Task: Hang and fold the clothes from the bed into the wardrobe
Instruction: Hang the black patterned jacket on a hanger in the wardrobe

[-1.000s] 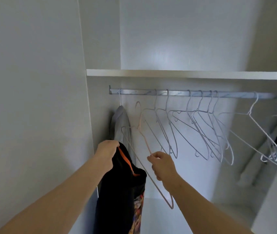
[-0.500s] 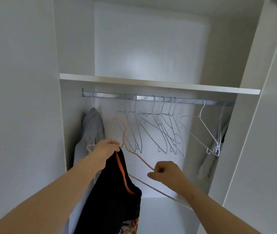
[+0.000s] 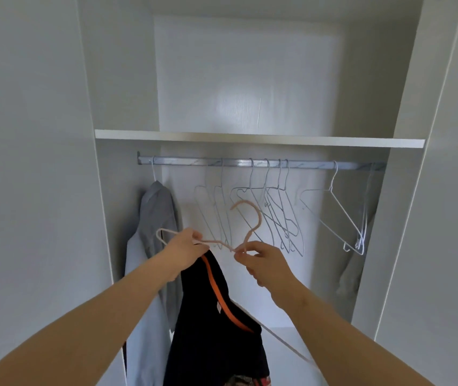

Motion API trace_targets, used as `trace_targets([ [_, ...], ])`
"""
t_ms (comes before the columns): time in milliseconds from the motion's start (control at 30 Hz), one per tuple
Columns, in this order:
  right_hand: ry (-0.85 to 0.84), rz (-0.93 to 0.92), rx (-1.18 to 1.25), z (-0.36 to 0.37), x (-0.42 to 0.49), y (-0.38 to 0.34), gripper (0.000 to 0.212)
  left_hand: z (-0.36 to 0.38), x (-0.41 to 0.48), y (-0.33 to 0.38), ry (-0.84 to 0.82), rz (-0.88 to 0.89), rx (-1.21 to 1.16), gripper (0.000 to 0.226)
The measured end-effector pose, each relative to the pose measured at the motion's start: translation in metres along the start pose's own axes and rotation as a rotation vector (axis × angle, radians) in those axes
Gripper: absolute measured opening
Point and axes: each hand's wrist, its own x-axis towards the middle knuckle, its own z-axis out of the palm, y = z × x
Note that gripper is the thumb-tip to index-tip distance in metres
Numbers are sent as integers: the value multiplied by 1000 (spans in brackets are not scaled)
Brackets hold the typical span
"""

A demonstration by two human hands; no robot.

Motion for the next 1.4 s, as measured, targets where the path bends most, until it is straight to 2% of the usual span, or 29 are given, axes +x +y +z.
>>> trace_targets([
  [167, 123, -13, 74, -20, 0, 8, 18, -12, 7, 7, 62, -29, -82, 47],
  [267, 179, 36, 165, -37, 1, 9, 11, -24, 14, 9, 87, -57, -124, 53],
  [333, 175, 40, 200, -43, 0, 12, 13, -30, 18, 7, 143, 10, 83, 47],
  [433, 196, -1, 198, -48, -3, 13, 22, -32, 19, 7, 225, 200, 554, 36],
  [533, 198, -3, 196, -53, -6, 14, 30, -27, 20, 9, 337, 247, 788, 31],
  [600, 173, 5, 185, -55, -8, 15, 36, -30, 24, 10, 397, 236, 744, 26],
  [633, 160, 9, 174, -55, -9, 15, 37, -32, 27, 10, 404, 214, 640, 24],
  [733, 130, 34, 121, -58, -10, 18, 40, -50, 38, 6, 406, 26, 130, 17],
  [800, 89, 39, 61, -60, -11, 18, 40, -60, 42, 3, 353, -82, -250, 28],
  [833, 67, 39, 30, -60, -11, 17, 39, -62, 43, 2, 347, -90, -295, 28],
  [933, 26, 34, -20, -56, -11, 12, 38, -60, 41, 4, 349, 18, -40, 21],
  [1100, 23, 26, -84, -44, -10, 4, 34, -41, 18, 11, 183, 279, 251, 13],
  [1300, -24, 44, -153, -17, -10, -10, 31, 5, -17, 34, -7, 511, 306, 4],
  [1400, 29, 57, -19, -10, -9, -18, 9, 24, -24, 42, -2, 605, 365, 6],
])
